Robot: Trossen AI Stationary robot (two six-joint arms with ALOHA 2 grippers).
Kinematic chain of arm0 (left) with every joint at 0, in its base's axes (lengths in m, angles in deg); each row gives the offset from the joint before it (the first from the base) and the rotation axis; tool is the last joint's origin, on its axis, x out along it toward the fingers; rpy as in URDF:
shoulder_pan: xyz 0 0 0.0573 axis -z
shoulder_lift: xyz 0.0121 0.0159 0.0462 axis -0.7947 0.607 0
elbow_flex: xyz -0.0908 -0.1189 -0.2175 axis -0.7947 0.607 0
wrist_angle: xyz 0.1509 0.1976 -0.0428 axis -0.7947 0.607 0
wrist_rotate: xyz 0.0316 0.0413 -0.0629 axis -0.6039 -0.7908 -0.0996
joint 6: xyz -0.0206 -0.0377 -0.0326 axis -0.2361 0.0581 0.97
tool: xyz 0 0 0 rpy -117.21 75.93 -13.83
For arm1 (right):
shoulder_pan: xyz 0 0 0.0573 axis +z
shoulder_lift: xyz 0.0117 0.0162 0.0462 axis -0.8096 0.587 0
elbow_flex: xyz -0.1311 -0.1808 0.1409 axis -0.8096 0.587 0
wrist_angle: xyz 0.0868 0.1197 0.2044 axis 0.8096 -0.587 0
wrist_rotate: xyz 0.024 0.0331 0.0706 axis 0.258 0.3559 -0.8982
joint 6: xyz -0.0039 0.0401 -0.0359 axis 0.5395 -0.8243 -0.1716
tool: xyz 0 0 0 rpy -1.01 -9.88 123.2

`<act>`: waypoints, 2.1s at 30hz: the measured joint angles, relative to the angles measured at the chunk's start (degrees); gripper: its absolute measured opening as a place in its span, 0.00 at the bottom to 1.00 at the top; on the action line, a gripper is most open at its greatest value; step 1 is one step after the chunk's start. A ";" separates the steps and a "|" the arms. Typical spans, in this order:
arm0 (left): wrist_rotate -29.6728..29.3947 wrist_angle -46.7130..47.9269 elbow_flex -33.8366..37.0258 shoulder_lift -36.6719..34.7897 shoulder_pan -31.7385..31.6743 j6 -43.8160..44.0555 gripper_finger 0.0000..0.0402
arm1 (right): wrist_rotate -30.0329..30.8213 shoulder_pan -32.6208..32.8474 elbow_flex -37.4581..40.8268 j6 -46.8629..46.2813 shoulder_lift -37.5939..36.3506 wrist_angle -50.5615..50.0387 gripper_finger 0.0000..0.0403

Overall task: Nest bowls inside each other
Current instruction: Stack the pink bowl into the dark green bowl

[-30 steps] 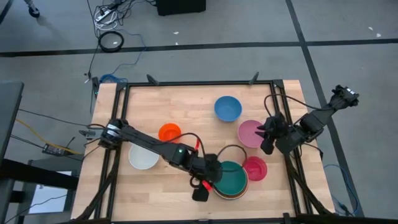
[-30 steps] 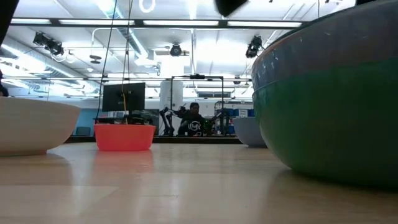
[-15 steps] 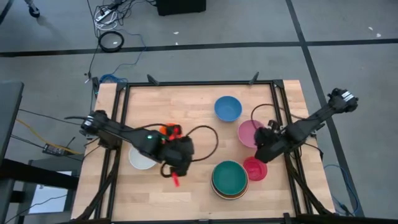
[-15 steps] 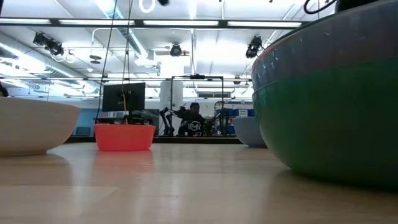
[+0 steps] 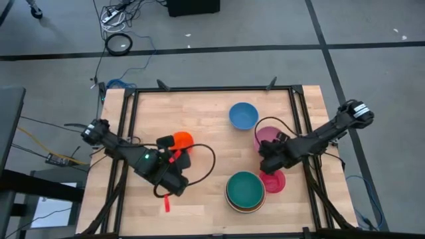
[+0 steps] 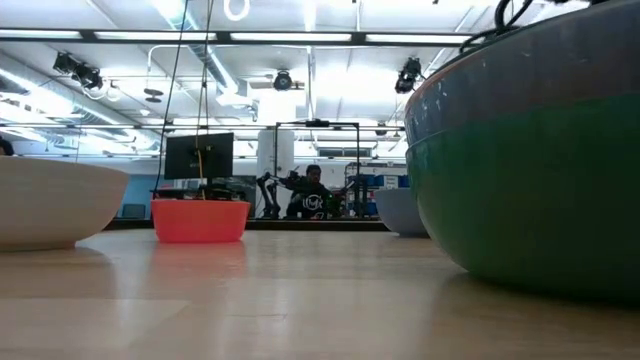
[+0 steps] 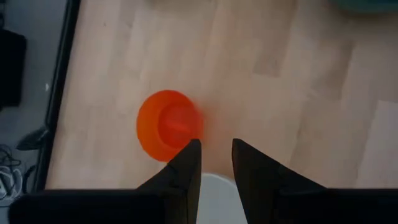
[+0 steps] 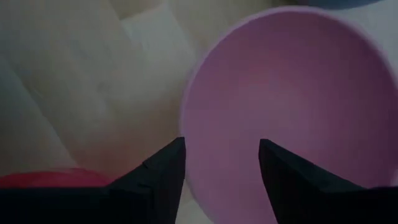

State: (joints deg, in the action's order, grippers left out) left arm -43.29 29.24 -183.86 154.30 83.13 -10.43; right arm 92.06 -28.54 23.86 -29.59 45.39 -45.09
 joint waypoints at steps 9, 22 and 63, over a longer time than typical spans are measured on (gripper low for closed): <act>-0.44 0.04 0.03 0.02 3.60 4.16 0.25 | -0.81 -2.32 0.00 2.10 1.25 0.25 0.48; -2.17 0.00 0.03 0.03 6.06 7.36 0.25 | 1.53 -3.16 0.00 1.92 -5.36 -0.57 0.48; -3.55 0.02 0.10 0.05 7.34 10.58 0.25 | -0.21 -6.10 7.95 3.77 -5.38 -1.94 0.01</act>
State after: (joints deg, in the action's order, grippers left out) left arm -46.84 29.26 -183.76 154.35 90.47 0.15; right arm 91.85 -34.64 31.81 -25.82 40.01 -47.03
